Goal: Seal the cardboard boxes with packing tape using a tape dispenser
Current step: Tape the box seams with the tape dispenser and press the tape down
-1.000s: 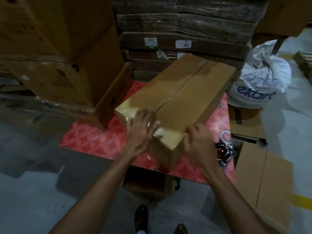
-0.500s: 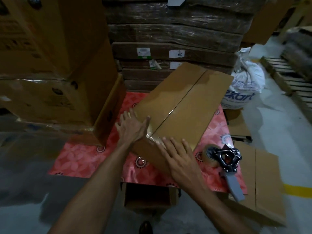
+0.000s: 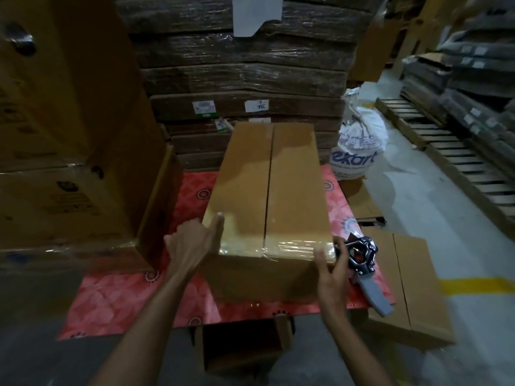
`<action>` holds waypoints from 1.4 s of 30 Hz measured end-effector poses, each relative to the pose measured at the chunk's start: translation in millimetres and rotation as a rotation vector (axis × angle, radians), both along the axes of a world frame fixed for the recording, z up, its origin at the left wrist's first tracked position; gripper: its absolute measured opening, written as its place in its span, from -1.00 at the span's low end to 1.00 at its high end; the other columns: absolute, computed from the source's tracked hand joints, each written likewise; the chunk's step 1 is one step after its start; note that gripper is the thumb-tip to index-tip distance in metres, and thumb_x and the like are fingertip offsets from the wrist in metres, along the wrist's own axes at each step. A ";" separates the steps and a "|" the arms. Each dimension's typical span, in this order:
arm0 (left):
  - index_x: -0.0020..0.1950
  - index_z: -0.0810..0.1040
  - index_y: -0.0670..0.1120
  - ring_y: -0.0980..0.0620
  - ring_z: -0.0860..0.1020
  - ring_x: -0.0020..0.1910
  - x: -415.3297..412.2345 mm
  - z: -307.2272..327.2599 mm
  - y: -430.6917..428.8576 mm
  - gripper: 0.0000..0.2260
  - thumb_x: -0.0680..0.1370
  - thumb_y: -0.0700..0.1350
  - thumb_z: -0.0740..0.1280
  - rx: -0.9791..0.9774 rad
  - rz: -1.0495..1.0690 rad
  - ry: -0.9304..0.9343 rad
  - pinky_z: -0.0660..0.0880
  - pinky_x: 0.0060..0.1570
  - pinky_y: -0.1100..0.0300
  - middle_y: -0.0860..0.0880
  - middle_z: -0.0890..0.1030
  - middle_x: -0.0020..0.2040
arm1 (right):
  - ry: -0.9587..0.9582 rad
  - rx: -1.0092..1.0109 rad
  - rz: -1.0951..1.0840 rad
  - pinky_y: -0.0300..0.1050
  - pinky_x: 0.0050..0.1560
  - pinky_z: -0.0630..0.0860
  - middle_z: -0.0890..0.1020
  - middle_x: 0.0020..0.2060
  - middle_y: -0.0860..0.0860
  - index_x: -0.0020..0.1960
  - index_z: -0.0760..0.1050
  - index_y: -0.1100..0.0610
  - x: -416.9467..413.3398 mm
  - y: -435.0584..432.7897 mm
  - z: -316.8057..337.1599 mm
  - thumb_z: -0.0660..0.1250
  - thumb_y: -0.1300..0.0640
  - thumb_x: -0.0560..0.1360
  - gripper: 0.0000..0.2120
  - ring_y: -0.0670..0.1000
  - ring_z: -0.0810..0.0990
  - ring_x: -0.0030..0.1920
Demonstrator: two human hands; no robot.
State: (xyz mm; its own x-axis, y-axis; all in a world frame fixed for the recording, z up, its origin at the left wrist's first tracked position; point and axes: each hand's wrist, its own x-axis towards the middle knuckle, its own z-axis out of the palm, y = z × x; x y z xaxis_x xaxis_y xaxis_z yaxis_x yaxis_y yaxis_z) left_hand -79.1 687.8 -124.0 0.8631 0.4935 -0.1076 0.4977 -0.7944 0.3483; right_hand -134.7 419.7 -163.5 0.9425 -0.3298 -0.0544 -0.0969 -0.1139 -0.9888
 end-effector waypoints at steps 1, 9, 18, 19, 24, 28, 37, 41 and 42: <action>0.09 0.62 -0.09 -0.24 0.57 0.10 1.0 2.6 7.0 -0.26 0.46 0.52 0.05 -0.099 0.003 -0.014 0.44 0.13 -0.07 -0.21 0.62 0.09 | -0.007 0.019 -0.016 0.18 0.46 0.31 0.34 0.51 -0.03 0.52 0.21 -0.14 5.6 -8.2 2.4 0.30 -0.45 0.34 -0.15 0.02 0.32 0.48; 0.31 0.54 -0.01 0.21 0.65 0.01 13.8 9.3 10.3 -0.66 0.56 0.00 0.43 -0.959 -0.162 -0.267 0.54 -0.04 0.34 0.06 0.67 0.12 | -0.113 -0.099 0.235 -0.18 0.40 0.36 0.42 0.44 -0.13 0.54 0.31 0.00 36.3 -21.8 30.9 0.46 -0.18 0.37 -0.20 -0.13 0.41 0.40; 0.36 0.38 -0.12 0.03 0.68 -0.14 2.7 59.5 -80.4 -0.60 0.58 -0.10 0.41 -1.301 -0.016 -0.425 0.63 -0.27 0.08 -0.13 0.58 0.16 | -0.243 -0.481 0.177 0.05 0.39 0.37 0.40 0.42 0.17 0.53 0.31 -0.05 197.4 -68.0 130.3 0.20 -0.18 0.63 -0.49 0.18 0.42 0.40; 0.41 0.34 -0.11 0.05 0.66 0.00 -0.1 68.0 -98.7 -0.57 0.59 -0.15 0.39 -1.326 -0.106 -0.382 0.63 -0.10 0.07 -0.09 0.55 0.24 | -0.221 -0.552 0.198 0.08 0.41 0.33 0.35 0.45 0.22 0.57 0.23 -0.08 210.5 -70.8 129.3 0.18 -0.21 0.62 -0.45 0.21 0.38 0.42; 0.57 0.27 0.10 0.11 0.40 0.40 32.3 77.2 -95.4 -0.42 0.58 0.08 0.38 -0.930 -0.520 -0.191 0.44 0.36 0.01 0.17 0.36 0.47 | -0.057 -0.458 0.208 -0.08 0.32 0.35 0.39 0.49 0.14 0.58 0.23 0.06 197.0 -71.1 107.7 0.18 -0.12 0.66 -0.45 0.13 0.39 0.46; 0.38 0.51 -0.01 0.06 0.56 0.18 93.7 67.6 -32.5 -0.64 0.60 0.02 0.37 -0.552 -0.419 -0.266 0.47 0.05 0.30 0.01 0.60 0.24 | -0.158 -0.490 0.058 -0.12 0.25 0.49 0.44 0.38 -0.01 0.47 0.37 0.01 149.8 -57.4 78.5 0.26 -0.18 0.61 -0.51 0.05 0.43 0.34; 0.36 0.48 -0.15 -0.30 0.52 0.26 265.2 -2.3 127.1 -0.38 0.52 0.30 0.30 -0.402 -0.094 -0.231 0.43 0.30 -0.23 -0.25 0.54 0.31 | -0.132 -0.794 0.255 -0.07 0.47 0.26 0.12 0.62 0.02 0.53 0.33 -0.04 145.8 -48.1 49.6 0.41 -0.09 0.54 -0.39 -0.11 0.32 0.43; 0.38 0.47 0.05 -0.16 0.52 0.28 299.0 -22.5 157.3 -0.22 0.33 0.52 0.32 -0.626 -0.022 -0.249 0.38 0.36 -0.25 -0.08 0.53 0.35 | -0.050 -0.857 0.318 0.12 0.45 0.33 0.12 0.62 0.01 0.55 0.30 -0.04 181.6 -91.8 63.2 0.35 -0.11 0.55 -0.40 0.07 0.43 0.43; 0.37 0.49 0.03 -0.15 0.52 0.29 289.1 -4.3 141.4 -0.34 0.41 0.42 0.36 -0.710 -0.003 -0.260 0.37 0.38 -0.22 -0.10 0.53 0.36 | -0.073 -0.875 0.344 0.16 0.47 0.34 0.13 0.61 0.03 0.54 0.32 -0.02 189.7 -104.4 61.9 0.36 -0.05 0.56 -0.42 0.10 0.41 0.46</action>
State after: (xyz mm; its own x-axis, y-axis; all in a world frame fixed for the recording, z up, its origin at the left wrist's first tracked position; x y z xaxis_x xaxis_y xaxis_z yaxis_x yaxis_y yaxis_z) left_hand 209.9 829.2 -128.2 0.9054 0.3786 -0.1919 0.3278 -0.3366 0.8827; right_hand 55.0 315.3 -101.6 0.9870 0.0716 0.1439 0.1390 -0.8297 -0.5406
